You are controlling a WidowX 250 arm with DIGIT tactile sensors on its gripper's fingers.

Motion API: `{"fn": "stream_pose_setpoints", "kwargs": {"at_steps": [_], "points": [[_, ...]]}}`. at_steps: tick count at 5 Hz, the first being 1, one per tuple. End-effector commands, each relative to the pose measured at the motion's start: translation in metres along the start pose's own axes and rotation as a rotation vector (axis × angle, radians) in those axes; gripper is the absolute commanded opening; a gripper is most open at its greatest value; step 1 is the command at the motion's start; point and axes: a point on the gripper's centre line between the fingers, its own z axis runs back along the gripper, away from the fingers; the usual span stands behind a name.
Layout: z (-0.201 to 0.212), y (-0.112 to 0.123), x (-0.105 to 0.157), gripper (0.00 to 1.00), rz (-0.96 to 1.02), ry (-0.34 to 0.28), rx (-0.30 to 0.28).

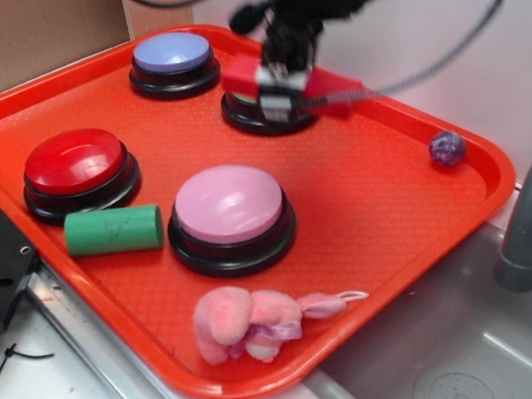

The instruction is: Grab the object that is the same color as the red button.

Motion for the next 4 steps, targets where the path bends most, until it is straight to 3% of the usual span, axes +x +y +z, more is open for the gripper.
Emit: {"fn": "stream_pose_setpoints", "kwargs": {"at_steps": [1,2,3,4], "points": [[0.065,0.014,-0.046,0.0,0.458,-0.112,-0.141],[0.082,0.015,-0.068,0.0,0.628,-0.121,-0.054],[0.086,0.026,-0.086,0.0,0.755,-0.11,-0.003],[0.077,0.038,-0.088,0.0,0.81,-0.057,0.022]]}}
